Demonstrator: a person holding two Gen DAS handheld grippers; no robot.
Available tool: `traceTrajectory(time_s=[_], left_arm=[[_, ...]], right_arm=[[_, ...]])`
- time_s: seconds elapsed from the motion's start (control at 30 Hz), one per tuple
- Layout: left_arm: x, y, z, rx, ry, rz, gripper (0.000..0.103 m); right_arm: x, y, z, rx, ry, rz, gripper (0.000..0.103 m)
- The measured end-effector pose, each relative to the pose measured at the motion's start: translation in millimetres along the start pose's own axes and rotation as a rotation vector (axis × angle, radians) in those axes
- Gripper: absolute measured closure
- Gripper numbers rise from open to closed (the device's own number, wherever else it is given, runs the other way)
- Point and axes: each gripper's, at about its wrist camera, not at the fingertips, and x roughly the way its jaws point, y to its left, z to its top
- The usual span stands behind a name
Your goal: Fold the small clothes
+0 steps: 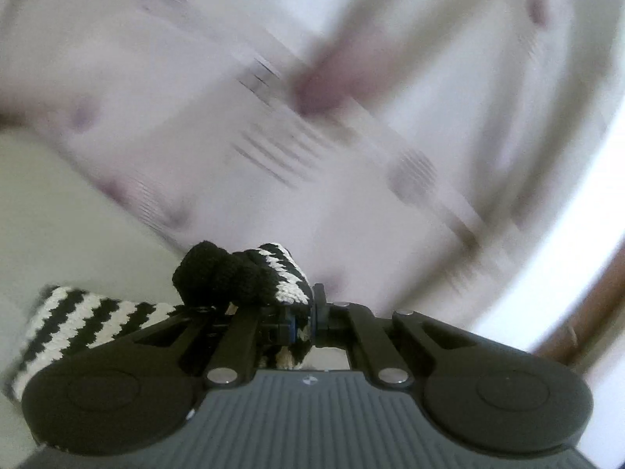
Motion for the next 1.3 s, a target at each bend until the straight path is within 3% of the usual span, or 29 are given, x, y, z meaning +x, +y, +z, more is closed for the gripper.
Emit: traceTrajectory(time_s=[0.23,0.5,0.53,0.57,0.6,0.63,0.67,0.7,0.8,0.97,1.03,1.2,1.3], left_arm=[[91.5,-79.3,-96.2,0.094,0.188,-0.071,0.097],[160.8,-91.2,-195.6,0.26,0.381,-0.08,0.093],[161.3,-90.1,-202.1,0.281,0.381,-0.082,0.092],[161.1,-90.7,-208.2,0.307,0.371,-0.086,0.079],[161.9,-92.7,-212.6,0.336,0.375,-0.102,0.055],[163.2,-96.9,-215.4,0.361,0.38,-0.126,0.042],[161.7,-100.4,-218.0,0.38,0.371,-0.152,0.02],[164.2,-107.0,-218.6,0.398,0.346,-0.185,0.006],[152.2,-130.5,-228.8,0.537,0.257,-0.251,0.0],[146.2,-161.2,-252.9,0.739,0.275,-0.345,0.0],[146.2,-166.2,-261.2,0.791,0.275,-0.34,0.0],[117.6,-151.0,-249.7,0.774,0.231,-0.337,0.0],[88.3,-123.4,-228.6,0.746,0.173,-0.268,0.0]], right_arm=[[-0.4,-3.7,-1.9,0.003,0.0,0.062,0.019],[-3.8,-11.3,-1.4,0.037,-0.014,0.121,0.019],[-3.9,-12.0,-1.2,0.04,-0.014,0.128,0.019],[-4.0,-12.9,-1.0,0.044,-0.014,0.136,0.019],[-3.9,-13.9,-0.6,0.048,-0.015,0.143,0.019],[-4.0,-14.9,-0.5,0.053,-0.016,0.15,0.019],[-4.1,-15.4,-0.4,0.055,-0.017,0.154,0.019],[-4.1,-15.6,-0.3,0.056,-0.017,0.158,0.019],[-4.3,-15.8,-0.3,0.059,-0.019,0.164,0.019],[-5.1,-16.0,-0.5,0.059,-0.02,0.164,0.019],[-5.4,-15.9,-0.4,0.056,-0.018,0.16,0.019],[-7.0,-14.9,-0.7,0.058,-0.022,0.15,0.019],[-6.4,-11.7,3.9,0.059,-0.004,0.12,0.018]])
